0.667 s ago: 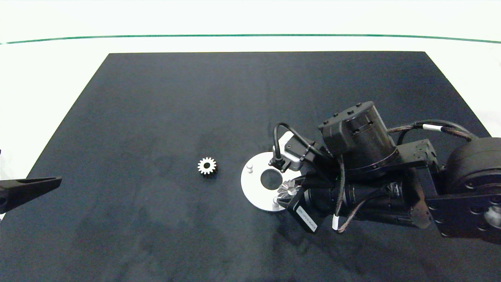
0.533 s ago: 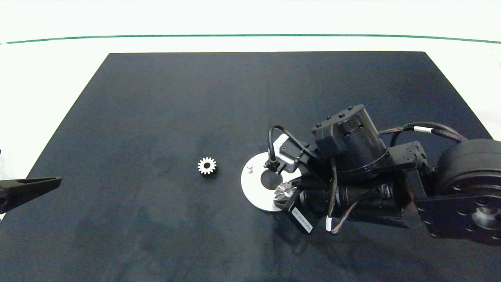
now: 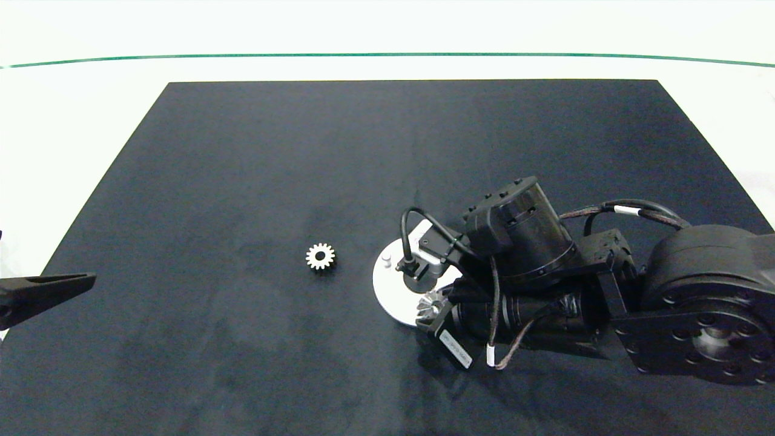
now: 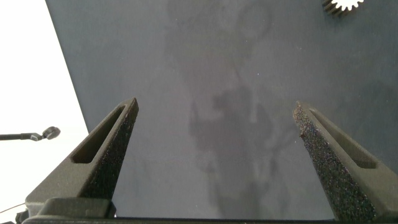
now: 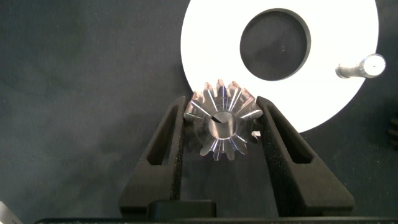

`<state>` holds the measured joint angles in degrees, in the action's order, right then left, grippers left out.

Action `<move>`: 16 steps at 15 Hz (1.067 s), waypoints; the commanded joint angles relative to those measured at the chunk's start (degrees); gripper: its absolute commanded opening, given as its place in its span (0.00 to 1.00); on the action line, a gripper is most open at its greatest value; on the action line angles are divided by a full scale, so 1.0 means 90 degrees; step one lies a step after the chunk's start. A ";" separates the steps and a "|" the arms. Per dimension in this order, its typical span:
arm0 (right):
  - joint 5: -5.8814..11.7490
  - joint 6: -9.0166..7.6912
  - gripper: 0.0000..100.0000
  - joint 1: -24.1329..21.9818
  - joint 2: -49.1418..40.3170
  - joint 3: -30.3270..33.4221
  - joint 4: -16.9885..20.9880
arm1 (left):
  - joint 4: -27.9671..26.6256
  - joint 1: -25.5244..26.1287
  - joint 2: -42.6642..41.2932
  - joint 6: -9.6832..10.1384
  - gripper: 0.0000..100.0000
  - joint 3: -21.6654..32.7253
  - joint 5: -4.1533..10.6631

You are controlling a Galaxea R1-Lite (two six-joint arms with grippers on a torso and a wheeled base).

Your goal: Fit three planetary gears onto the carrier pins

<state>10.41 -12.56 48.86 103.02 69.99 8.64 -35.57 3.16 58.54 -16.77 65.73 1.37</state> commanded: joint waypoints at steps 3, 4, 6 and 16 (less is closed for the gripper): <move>0.0005 -0.0011 0.22 0.0001 0.0018 -0.0013 -0.0003 | -0.0022 0.0001 0.0009 -0.0011 1.00 -0.0009 0.0005; 0.0005 -0.0011 0.22 0.0001 0.0028 -0.0013 -0.0013 | -0.0022 0.0001 0.0009 -0.0011 1.00 -0.0009 0.0005; 0.0005 -0.0011 0.22 0.0001 0.0057 -0.0013 -0.0023 | -0.0022 -0.0009 0.0009 -0.0011 1.00 0.0001 0.0005; 0.0035 -0.0001 0.22 -0.0009 0.0057 0.0017 -0.0042 | -0.0022 0.0001 0.0000 -0.0011 1.00 0.0001 0.0005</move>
<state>10.65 -12.46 48.76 103.45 69.84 8.31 -35.57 3.16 58.51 -16.77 65.76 1.38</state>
